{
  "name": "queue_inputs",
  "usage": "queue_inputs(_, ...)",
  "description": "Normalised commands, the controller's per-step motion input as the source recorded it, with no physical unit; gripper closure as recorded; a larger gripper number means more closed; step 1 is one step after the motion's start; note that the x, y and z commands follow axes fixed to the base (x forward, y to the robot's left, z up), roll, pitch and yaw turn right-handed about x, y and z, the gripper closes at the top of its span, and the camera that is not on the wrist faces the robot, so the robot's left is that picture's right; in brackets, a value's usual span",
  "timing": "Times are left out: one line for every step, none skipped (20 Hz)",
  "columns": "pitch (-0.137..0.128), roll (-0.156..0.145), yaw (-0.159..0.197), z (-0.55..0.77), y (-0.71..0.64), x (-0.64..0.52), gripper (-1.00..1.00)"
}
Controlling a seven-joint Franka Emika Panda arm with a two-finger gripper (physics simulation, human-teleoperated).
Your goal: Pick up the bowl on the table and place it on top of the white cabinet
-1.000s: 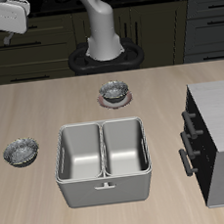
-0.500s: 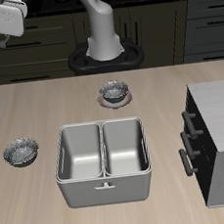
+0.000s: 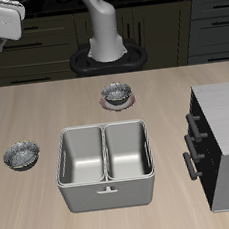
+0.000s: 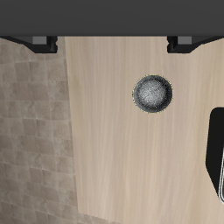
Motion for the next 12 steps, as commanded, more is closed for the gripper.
queue_inputs(0.004,-0.022,0.014,-0.01,0.13,0.14,-1.0)
queue_inputs(0.044,0.023,-0.047,-0.11,0.18,0.18,-1.0)
queue_inputs(-0.014,0.027,0.078,-0.16,0.2,0.13,-1.0)
queue_inputs(0.056,0.001,-0.031,-0.22,0.16,0.12,-1.0)
queue_inputs(0.022,0.012,0.011,-0.26,0.11,0.11,-1.0)
queue_inputs(0.061,0.03,0.07,-0.42,0.21,0.23,-1.0)
queue_inputs(0.036,-0.002,-0.005,-0.29,0.08,0.11,-1.0)
queue_inputs(0.0,0.0,0.0,-0.01,0.05,-0.06,-1.0)
queue_inputs(0.074,0.006,0.033,-0.56,0.11,0.27,-1.0)
queue_inputs(0.034,0.002,0.039,-0.29,-0.02,0.14,-1.0)
queue_inputs(0.041,-0.004,-0.067,-0.29,0.03,-0.01,-1.0)
queue_inputs(0.021,0.017,0.062,-0.29,0.01,0.12,-1.0)
